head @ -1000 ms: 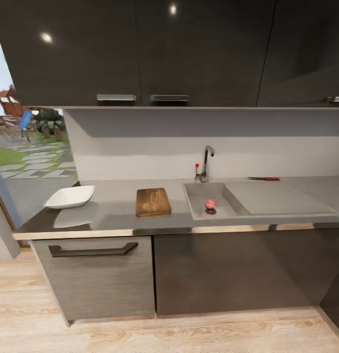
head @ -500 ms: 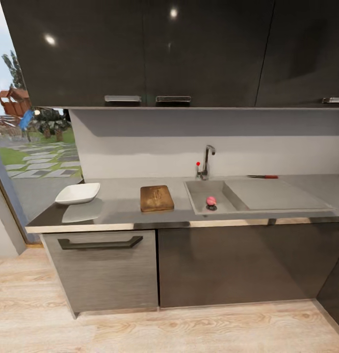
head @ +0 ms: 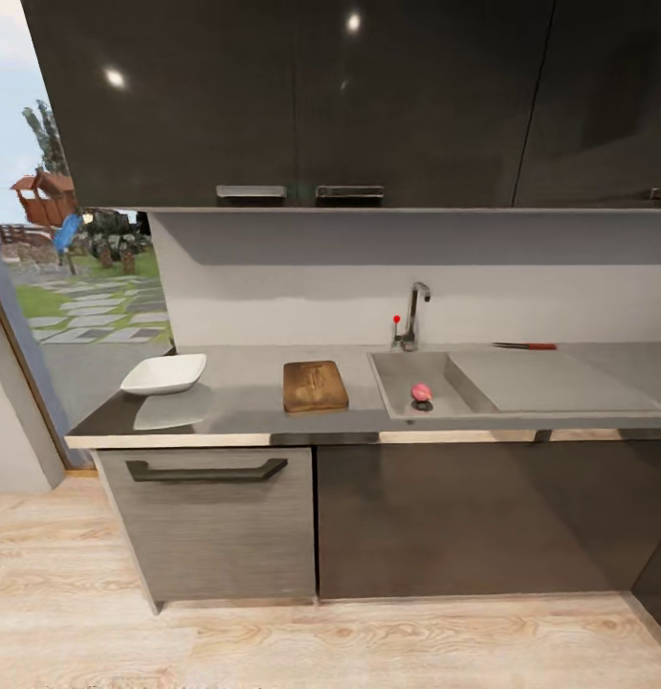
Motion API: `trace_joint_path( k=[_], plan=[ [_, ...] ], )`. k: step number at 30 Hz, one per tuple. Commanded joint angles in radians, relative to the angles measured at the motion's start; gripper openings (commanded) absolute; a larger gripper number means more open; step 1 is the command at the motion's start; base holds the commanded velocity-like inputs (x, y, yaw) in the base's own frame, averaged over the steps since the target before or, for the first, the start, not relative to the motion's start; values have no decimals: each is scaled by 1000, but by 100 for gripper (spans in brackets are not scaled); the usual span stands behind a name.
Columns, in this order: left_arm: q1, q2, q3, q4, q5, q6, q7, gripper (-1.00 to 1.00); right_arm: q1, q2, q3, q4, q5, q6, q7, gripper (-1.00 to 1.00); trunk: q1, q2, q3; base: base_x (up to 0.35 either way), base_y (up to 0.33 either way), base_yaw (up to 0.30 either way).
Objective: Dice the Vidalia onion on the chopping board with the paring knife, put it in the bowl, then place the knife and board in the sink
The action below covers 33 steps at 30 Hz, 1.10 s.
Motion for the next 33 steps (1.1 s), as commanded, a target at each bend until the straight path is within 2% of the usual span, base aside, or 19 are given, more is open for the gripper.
trace_joint_path(
  k=[1, 6, 11, 19, 33],
  plan=[
    [0, 0, 0, -1, 9, -1, 0, 100, 0, 0, 3, 0, 4, 0, -7, 100, 0, 0, -1, 0, 0, 240],
    [0, 0, 0, 0, 31, -1, 0, 100, 0, 0, 3, 1, 4, 0, -7, 100, 0, 0, -4, 0, 0, 250],
    [0, -1, 0, -1, 37, -1, 0, 100, 0, -3, 2, 1, 4, -2, -7, 100, 0, 0, -8, 0, 0, 243],
    [0, -4, 0, -2, 37, -1, -1, 100, 0, -5, 0, 0, 4, -3, -7, 100, 0, 0, -9, 0, 0, 52],
    [0, -3, 0, -4, 38, -2, -1, 100, 0, -5, 0, 0, 5, -3, -7, 100, -54, 98, 35, 0, 0, 1]
  ],
)
